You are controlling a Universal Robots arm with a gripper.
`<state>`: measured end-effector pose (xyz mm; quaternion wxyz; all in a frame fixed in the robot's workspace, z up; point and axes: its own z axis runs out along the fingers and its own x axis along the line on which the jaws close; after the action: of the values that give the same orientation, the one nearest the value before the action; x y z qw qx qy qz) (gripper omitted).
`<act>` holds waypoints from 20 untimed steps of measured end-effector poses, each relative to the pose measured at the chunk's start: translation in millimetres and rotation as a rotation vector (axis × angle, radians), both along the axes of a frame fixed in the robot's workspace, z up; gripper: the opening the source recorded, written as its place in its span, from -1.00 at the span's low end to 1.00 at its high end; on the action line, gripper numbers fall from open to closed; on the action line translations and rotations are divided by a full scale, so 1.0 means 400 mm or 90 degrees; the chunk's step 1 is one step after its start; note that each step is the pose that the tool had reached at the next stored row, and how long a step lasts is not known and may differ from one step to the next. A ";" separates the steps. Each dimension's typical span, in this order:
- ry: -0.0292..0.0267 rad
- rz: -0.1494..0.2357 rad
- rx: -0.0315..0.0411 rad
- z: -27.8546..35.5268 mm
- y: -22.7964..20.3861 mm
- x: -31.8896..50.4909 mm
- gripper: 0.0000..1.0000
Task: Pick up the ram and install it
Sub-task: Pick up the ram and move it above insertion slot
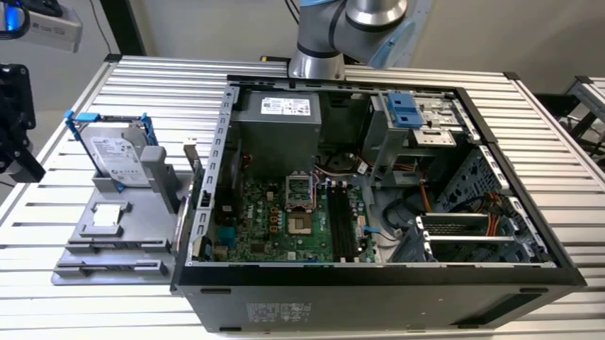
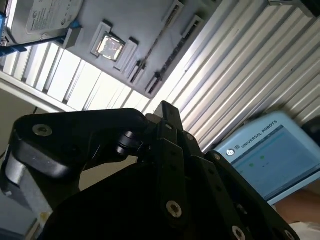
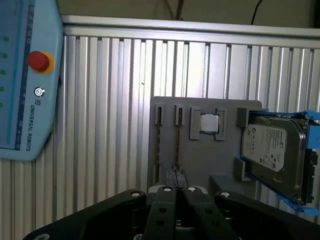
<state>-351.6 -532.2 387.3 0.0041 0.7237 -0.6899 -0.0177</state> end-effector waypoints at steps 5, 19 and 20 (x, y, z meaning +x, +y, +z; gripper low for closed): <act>0.0000 0.022 0.0000 0.000 0.000 0.000 -1.00; 0.0000 0.025 0.0000 0.000 0.000 0.000 1.00; 0.0000 0.025 0.0000 0.000 0.000 0.000 1.00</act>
<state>-351.6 -532.1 387.3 0.0044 0.7371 -0.6755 -0.0176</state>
